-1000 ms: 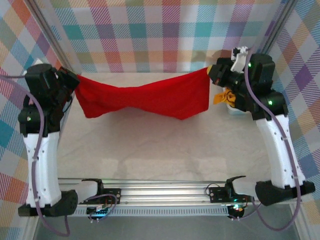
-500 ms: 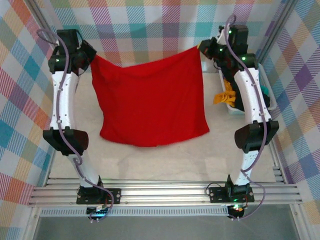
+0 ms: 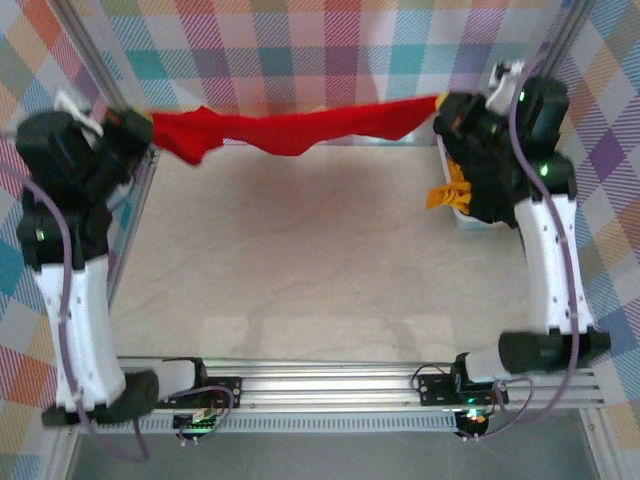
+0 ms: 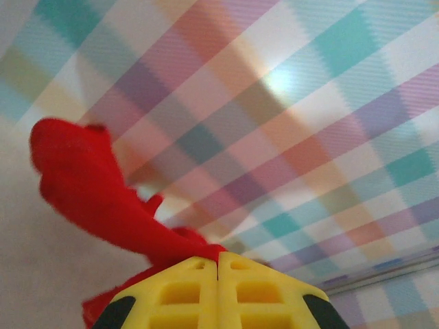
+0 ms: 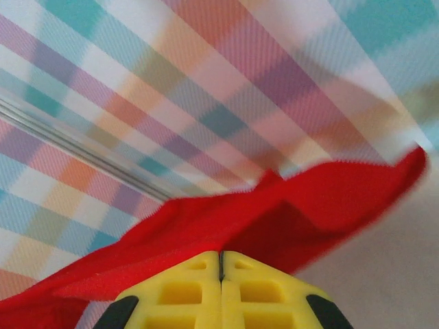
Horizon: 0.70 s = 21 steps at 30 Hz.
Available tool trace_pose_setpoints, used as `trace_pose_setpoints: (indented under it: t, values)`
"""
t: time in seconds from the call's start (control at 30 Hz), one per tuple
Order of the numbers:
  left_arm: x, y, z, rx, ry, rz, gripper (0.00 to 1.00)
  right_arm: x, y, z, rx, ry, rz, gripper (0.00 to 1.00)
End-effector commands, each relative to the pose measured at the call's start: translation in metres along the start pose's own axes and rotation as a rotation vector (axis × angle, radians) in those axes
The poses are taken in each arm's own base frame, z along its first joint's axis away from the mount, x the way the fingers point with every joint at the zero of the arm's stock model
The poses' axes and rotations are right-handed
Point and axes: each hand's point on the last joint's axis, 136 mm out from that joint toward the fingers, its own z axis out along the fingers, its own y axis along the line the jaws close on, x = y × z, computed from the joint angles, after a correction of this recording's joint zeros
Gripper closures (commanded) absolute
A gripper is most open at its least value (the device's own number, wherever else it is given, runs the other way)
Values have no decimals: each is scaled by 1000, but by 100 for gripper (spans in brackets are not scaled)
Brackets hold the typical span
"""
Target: Fold and stack the t-shirts
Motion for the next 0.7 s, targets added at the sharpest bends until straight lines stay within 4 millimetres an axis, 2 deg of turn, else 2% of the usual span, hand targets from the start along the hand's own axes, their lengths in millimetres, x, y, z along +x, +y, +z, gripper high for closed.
trace_pose_setpoints:
  t: [0.0, 0.03, 0.07, 0.1, 0.13, 0.2, 0.33, 0.47, 0.57, 0.6, 0.67]
  values:
    - [69, 89, 10, -219, 143, -108, 93, 63, -71, -9, 177, 62, 71, 100]
    - [89, 109, 10, -267, 178, -111, 78, 86, -90, -13, 215, 92, 102, 88]
    - [111, 135, 10, -337, 217, -130, 63, 109, -110, -15, 251, 126, 130, 67]
    - [130, 157, 13, -377, 250, -158, 56, 131, -132, -16, 304, 168, 155, 53]
    - [144, 173, 16, -405, 270, -178, 52, 147, -149, -18, 352, 199, 181, 47]
    - [162, 204, 21, -491, 288, -204, 42, 173, -176, -19, 427, 245, 226, 43]
    - [166, 230, 39, -607, 314, -134, 41, 190, -199, -10, 500, 280, 254, 42]
    - [174, 243, 77, -634, 385, -99, 48, 200, -200, 18, 512, 355, 190, 46]
    - [200, 261, 103, -673, 469, -150, 68, 215, -202, 45, 526, 434, 153, 47]
    - [212, 270, 108, -695, 499, -171, 70, 222, -206, 54, 532, 456, 153, 48]
    - [236, 288, 107, -747, 546, -203, 68, 232, -218, 66, 555, 487, 168, 47]
